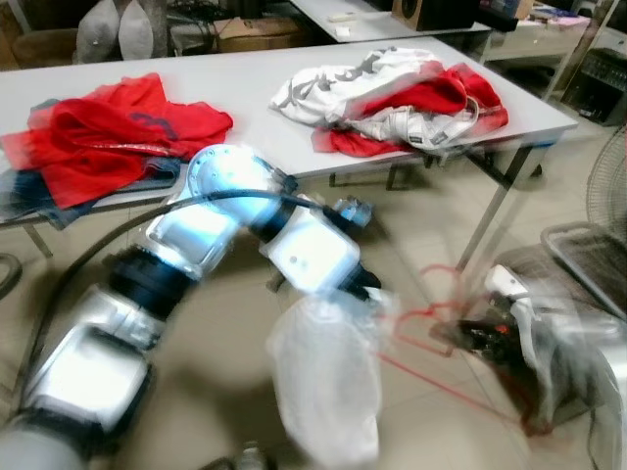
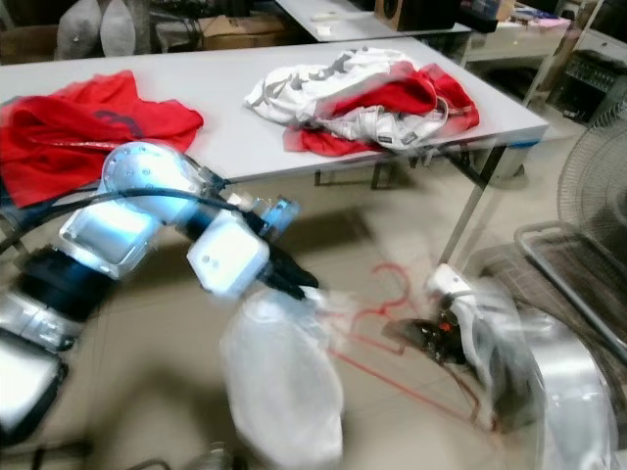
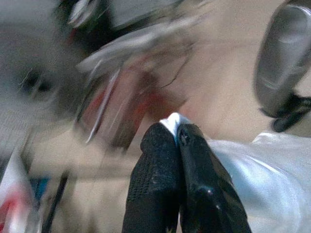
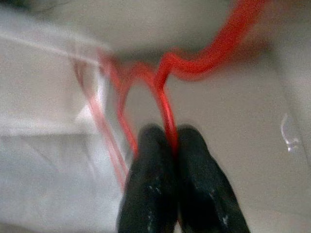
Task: Hang hanger
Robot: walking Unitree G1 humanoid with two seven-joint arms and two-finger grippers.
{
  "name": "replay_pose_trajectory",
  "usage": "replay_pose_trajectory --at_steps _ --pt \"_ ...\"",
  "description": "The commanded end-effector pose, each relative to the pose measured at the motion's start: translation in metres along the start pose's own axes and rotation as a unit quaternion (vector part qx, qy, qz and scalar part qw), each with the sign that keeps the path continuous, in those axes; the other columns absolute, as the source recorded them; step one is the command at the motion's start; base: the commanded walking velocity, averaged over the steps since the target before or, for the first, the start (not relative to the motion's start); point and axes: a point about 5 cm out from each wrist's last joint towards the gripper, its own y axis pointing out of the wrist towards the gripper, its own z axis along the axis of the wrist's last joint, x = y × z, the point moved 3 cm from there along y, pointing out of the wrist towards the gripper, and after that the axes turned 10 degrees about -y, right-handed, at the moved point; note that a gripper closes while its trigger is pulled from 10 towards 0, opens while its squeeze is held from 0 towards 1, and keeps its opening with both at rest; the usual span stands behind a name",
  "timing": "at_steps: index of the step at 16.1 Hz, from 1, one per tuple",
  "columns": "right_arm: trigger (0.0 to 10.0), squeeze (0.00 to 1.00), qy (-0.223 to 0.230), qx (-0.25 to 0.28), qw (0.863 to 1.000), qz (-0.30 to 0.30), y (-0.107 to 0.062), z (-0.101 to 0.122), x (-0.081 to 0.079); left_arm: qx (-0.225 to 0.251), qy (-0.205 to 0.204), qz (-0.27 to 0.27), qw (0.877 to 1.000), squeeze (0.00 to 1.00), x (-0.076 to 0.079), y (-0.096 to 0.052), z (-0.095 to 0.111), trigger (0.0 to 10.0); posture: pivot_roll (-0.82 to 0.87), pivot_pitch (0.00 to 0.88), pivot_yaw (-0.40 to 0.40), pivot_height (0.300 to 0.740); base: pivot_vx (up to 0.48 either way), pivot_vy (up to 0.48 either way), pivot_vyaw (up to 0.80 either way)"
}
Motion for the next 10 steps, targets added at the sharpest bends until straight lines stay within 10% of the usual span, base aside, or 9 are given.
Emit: replay_pose_trajectory --at_steps 1,2,5,7,10 --pt "10.0 0.00 -0.070 0.053 0.993 0.079 0.038 0.130 0.019 -0.005 -0.014 0.023 1.000 0.00 0.003 -0.013 -0.001 10.0 -0.02 0.000 -0.036 0.740 0.000 0.000 0.00" --pt "10.0 0.00 -0.151 0.125 0.971 0.134 0.034 0.233 -0.008 -0.005 -0.018 0.026 0.999 0.00 0.005 -0.013 -0.001 10.0 -0.02 0.000 -0.035 0.740 0.000 0.000 0.00" --pt "10.0 0.00 0.023 0.230 0.970 0.075 0.039 0.253 -0.001 -0.017 -0.044 0.067 0.997 0.00 0.011 -0.011 -0.009 10.0 -0.02 0.000 -0.015 0.740 0.000 0.000 0.00" --pt "10.0 0.00 -0.030 0.278 0.960 0.031 0.029 0.256 -0.015 -0.004 -0.130 0.108 0.986 0.00 0.023 0.002 -0.029 10.0 0.00 0.000 -0.010 0.740 0.000 0.000 0.00" --pt "10.0 0.00 -0.143 0.354 0.921 -0.075 0.006 0.263 -0.014 -0.073 -0.330 0.331 0.881 0.00 0.048 0.003 -0.117 10.0 -0.06 0.000 0.069 0.740 0.000 0.000 0.00"
